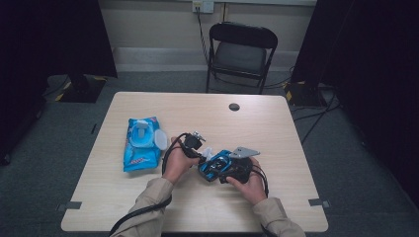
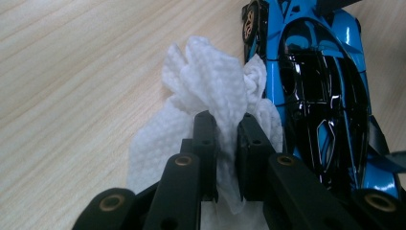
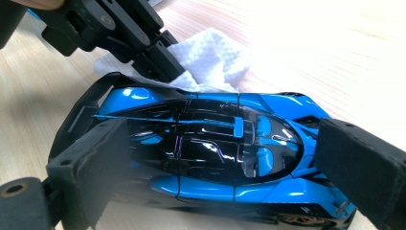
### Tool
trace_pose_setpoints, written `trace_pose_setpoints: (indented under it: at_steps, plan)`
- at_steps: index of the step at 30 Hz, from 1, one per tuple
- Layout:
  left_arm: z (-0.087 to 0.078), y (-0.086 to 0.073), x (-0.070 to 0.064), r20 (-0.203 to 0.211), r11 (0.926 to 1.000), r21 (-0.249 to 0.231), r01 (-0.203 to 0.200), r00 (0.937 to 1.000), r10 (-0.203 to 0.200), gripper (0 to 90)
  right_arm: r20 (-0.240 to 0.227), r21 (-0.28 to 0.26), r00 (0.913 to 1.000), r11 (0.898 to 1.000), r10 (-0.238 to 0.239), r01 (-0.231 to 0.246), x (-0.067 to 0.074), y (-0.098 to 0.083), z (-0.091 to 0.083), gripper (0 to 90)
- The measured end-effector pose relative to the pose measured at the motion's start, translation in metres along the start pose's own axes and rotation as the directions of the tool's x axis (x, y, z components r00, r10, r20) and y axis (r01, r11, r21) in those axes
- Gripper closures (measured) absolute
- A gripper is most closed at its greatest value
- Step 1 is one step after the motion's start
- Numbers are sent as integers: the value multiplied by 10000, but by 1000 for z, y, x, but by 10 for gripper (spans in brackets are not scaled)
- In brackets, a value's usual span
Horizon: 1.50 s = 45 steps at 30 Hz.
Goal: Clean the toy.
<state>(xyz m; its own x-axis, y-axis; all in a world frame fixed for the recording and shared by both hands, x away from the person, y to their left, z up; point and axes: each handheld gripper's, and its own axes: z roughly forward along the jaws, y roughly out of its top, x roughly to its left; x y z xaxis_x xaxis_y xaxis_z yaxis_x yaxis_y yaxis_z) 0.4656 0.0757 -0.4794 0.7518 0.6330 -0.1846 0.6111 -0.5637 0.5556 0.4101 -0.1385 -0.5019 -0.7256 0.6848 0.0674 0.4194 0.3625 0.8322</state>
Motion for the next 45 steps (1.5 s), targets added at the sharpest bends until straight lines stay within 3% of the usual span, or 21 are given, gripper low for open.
trace_pose_setpoints:
  at_steps: [5,29,35,39,45]
  plan:
    - [-4,-5,1,55,9998,176,4,10000,-5,803,3,-4,10000,10000,10,-10,0,0,0,50]
    - [-25,-34,0,271,9991,121,414,9988,-417,805,10,-2,10000,10000,12,-12,0,0,0,50]
    - [-36,-34,3,219,9990,28,457,9987,-457,806,11,-1,10000,10000,19,-19,0,0,0,50]
    - [-42,-31,6,209,9974,-276,664,9976,-658,805,11,-2,10000,10000,13,-13,0,0,0,50]
    - [-47,-20,6,103,9974,-470,541,9985,-537,806,9,-3,10000,10000,12,-12,0,0,0,50]
